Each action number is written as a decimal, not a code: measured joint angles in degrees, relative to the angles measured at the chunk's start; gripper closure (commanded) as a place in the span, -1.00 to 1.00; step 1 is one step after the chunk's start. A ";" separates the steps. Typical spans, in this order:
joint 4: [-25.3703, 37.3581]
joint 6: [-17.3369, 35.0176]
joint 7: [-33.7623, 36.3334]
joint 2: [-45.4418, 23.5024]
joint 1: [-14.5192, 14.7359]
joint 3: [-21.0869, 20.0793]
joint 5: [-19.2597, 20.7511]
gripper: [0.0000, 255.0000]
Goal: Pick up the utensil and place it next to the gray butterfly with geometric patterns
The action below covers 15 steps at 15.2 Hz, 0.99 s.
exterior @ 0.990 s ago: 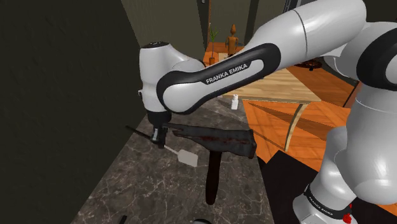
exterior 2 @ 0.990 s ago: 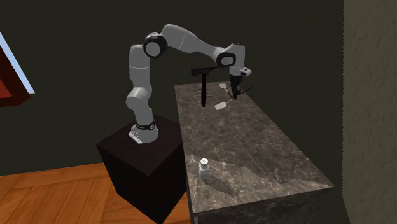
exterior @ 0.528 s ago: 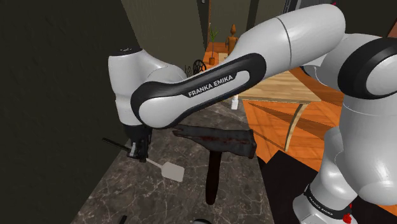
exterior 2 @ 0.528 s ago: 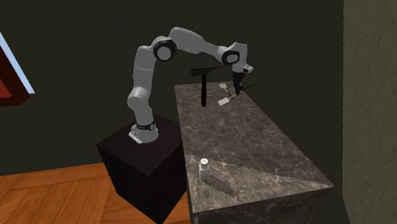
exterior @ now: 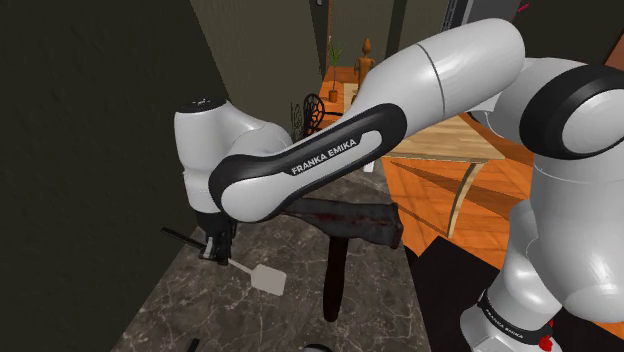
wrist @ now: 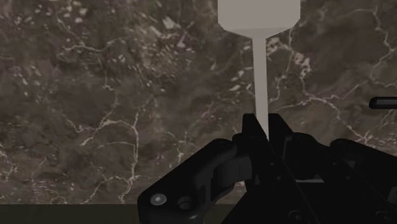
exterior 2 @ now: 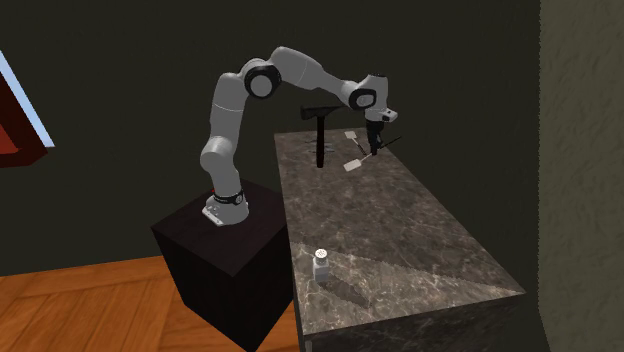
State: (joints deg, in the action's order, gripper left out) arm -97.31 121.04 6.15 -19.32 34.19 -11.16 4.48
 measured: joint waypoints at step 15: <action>-1.87 5.80 0.15 1.52 1.92 2.25 -2.17 1.00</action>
State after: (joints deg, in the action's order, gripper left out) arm -99.18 126.84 6.29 -17.80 36.11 -8.91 2.30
